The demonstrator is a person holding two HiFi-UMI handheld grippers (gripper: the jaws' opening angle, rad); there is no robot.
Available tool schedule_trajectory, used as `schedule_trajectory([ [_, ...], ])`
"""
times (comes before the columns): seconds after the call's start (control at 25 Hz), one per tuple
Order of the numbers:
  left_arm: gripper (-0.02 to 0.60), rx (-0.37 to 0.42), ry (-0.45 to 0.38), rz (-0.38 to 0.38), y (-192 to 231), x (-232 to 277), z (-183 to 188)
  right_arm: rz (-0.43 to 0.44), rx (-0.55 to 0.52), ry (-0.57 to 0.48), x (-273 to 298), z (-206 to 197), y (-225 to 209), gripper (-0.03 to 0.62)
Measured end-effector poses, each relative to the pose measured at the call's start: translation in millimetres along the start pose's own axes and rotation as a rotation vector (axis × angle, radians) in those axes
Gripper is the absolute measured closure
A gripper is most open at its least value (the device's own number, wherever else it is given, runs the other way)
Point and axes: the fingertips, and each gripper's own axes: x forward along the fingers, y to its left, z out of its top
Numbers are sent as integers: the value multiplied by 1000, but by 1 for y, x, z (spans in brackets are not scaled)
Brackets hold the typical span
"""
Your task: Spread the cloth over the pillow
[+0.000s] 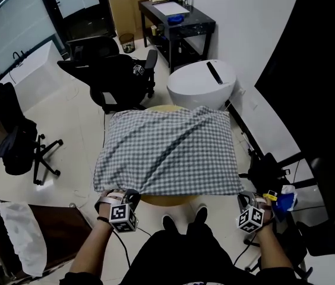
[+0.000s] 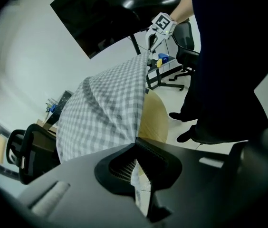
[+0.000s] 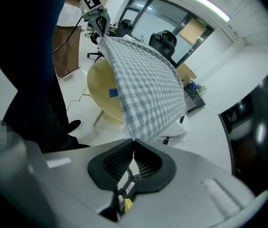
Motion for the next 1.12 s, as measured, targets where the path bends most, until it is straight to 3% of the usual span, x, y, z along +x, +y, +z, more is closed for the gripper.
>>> schedule_trajectory([
  [0.24,581,10,45,-97,-23,33,-14,50,-6,45,34,-14,26,582],
  [0.6,578,-31,76,-99,-9,52,-15,65,20,67,68,-12,28,582],
  [0.72,524,-73,67,-118,-5,44,-14,79,45,72,69,-9,25,566],
  [0.88,429,-127,74,-138,-1,29,-23,104,70,67,64,-5,23,476],
  [1.0,416,-176,78,-156,4,9,-30,106,86,37,51,2,18,451],
  [1.12,417,-243,64,-119,28,-18,-33,88,86,-16,36,16,4,444],
])
